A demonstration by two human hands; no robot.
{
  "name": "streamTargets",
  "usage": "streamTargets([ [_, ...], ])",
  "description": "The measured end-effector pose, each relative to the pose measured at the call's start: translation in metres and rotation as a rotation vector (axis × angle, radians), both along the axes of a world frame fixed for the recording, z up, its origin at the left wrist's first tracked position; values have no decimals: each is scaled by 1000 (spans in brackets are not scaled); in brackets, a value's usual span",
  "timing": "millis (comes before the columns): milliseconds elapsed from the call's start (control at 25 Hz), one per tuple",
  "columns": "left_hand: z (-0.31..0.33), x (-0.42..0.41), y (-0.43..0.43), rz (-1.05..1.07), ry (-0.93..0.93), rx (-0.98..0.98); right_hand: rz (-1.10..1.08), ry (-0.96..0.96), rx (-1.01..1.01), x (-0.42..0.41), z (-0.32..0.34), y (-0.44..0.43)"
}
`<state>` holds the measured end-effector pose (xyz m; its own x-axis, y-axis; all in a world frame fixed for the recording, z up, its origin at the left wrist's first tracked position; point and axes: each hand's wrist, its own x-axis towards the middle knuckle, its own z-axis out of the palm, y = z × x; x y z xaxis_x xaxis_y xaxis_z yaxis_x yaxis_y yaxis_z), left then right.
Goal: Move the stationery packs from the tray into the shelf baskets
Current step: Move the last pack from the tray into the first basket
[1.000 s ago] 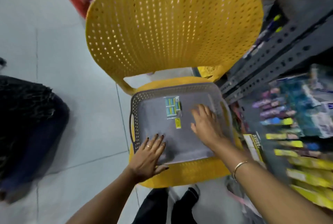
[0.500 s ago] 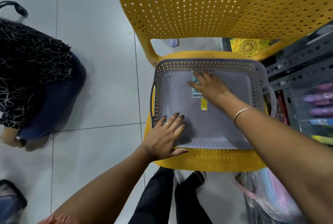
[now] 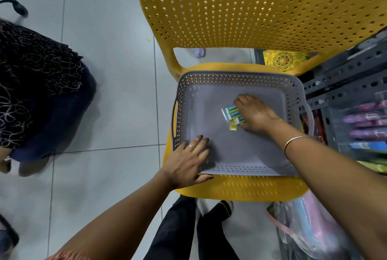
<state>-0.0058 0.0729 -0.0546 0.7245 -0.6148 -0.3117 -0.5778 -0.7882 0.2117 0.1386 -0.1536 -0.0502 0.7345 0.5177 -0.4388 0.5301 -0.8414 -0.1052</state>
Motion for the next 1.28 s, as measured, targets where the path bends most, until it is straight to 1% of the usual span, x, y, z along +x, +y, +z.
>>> streamTargets([
  [120,-2,0,0,4,44,35,-89,34,54,-9,7,-4],
  [240,0,1,1,-10,74,75,-191,32,111,-16,28,-11],
  [360,13,6,1,-27,92,95,-258,-3,128,-23,61,-19],
  [440,34,13,-2,-28,64,87,-289,-59,150,-28,99,-26],
  [520,63,24,-8,-38,40,97,-319,-125,202,-31,144,-31],
  [600,106,41,-19,-58,-61,90,-356,-194,240,-31,200,-36],
  [760,187,81,-44,-102,-195,-13,-444,-282,248,-33,305,-51],
  [800,206,91,-52,-106,-256,-48,-466,-318,248,-36,329,-57],
  [920,256,119,-84,-177,-260,-135,-562,-426,246,-49,397,-80],
  [1000,283,134,-118,-280,-414,-206,-667,-481,245,-66,438,-103],
  [1200,338,133,-205,-539,-541,-280,-886,-544,223,-117,499,-166],
  [1280,356,125,-237,-625,-539,-277,-990,-587,211,-143,510,-199],
])
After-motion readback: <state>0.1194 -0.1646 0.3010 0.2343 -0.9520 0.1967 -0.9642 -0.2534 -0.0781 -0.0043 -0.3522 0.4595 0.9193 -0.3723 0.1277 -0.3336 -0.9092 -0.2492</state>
